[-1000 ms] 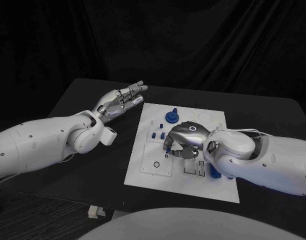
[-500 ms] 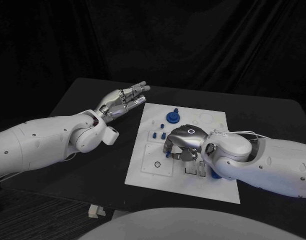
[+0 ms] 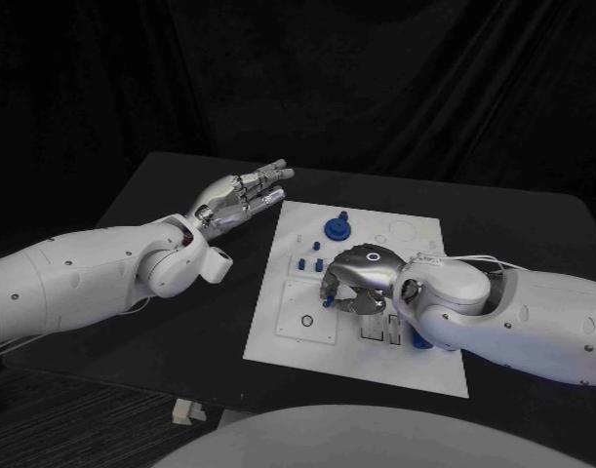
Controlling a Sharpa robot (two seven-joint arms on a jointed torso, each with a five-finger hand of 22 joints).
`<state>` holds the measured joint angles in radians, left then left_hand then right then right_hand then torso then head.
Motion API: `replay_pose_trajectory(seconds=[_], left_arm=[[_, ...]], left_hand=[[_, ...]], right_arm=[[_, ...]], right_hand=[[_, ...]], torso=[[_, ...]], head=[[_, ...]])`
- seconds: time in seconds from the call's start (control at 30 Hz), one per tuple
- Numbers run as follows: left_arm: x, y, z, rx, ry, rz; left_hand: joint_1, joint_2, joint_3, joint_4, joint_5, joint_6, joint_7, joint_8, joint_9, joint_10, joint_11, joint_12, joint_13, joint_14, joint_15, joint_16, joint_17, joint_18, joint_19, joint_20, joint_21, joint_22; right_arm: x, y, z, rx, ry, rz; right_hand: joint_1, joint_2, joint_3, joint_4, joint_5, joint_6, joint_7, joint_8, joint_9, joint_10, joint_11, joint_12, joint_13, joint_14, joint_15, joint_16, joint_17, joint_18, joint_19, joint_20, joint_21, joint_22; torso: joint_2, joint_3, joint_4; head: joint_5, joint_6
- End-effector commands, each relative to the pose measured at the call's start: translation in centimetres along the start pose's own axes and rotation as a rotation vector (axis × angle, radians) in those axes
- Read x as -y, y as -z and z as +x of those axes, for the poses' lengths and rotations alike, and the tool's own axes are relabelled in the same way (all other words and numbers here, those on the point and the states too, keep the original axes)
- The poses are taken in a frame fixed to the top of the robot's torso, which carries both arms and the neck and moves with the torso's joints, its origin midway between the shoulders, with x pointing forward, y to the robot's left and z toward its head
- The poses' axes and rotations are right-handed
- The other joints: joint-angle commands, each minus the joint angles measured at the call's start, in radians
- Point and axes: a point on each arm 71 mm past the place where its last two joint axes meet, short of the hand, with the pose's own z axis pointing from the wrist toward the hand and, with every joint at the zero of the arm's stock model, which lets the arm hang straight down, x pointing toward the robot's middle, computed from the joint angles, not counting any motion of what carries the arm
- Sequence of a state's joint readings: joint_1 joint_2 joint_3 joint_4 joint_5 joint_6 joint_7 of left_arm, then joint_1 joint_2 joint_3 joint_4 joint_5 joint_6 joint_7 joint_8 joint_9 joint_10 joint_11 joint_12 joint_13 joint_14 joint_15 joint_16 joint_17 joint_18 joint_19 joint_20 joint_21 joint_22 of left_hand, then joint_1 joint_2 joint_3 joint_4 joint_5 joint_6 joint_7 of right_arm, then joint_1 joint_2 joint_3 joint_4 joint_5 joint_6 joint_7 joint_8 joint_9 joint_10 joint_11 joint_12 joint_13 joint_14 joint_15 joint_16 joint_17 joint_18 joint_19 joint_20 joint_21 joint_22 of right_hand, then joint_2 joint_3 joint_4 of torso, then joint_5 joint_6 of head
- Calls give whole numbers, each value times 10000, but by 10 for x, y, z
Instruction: Assemble the parts on the task board
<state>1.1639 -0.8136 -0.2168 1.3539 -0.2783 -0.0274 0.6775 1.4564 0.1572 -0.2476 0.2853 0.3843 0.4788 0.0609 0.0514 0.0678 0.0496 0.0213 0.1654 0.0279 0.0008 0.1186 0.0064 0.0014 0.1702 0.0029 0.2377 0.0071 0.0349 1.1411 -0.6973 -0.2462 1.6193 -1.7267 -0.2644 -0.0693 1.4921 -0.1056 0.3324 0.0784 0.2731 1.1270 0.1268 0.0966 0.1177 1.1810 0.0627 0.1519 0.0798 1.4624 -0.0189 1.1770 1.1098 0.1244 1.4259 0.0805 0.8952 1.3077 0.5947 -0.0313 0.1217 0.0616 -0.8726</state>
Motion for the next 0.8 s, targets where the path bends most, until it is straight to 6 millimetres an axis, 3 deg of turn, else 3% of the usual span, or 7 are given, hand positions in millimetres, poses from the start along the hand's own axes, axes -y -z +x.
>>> replay_pose_trajectory(seconds=[0.03, 0.73, 0.8], left_arm=[[4, -1, 2, -92, 174, 607], [2, -1, 3, -149, 225, 533], [2, -1, 3, -152, 227, 528]], left_hand=[[89, 14, 34, -7, 69, 100, -3, 18, 10, -2, 103, 22, -8, -8, 45, -64, -14, 88, -4, 59, -15, 8], [193, 39, 67, -51, 133, 389, 83, 73, 74, 1, 202, 50, -5, -8, 21, -64, -14, 93, 0, 98, -12, 20], [201, 41, 70, -55, 135, 402, 91, 77, 78, 2, 210, 52, -5, -8, 20, -64, -14, 93, 0, 101, -11, 25]], right_arm=[[0, 0, 4, -227, 71, 63], [-2, -3, 6, -179, 35, -28], [-2, -3, 6, -188, 37, -23]], right_hand=[[34, -96, 46, -29, 60, -79, -9, -68, -13, 73, 18, -43, -6, 198, -2, 62, 1, -192, 42, -6, 60, 1247], [-16, -115, 54, -23, 12, -156, 22, -139, -25, 108, 33, -65, 4, 167, 17, 76, -3, -193, 13, 5, 82, 1244], [-213, -231, 26, 80, -291, -878, 134, -369, -186, -259, 147, -251, -42, 73, 121, 15, -96, -183, -88, 66, -58, 1204]], torso=[[5, 0, -13], [-2, 0, 0], [-6, 2, 1]], head=[[26, 0], [56, 0], [41, 0]])
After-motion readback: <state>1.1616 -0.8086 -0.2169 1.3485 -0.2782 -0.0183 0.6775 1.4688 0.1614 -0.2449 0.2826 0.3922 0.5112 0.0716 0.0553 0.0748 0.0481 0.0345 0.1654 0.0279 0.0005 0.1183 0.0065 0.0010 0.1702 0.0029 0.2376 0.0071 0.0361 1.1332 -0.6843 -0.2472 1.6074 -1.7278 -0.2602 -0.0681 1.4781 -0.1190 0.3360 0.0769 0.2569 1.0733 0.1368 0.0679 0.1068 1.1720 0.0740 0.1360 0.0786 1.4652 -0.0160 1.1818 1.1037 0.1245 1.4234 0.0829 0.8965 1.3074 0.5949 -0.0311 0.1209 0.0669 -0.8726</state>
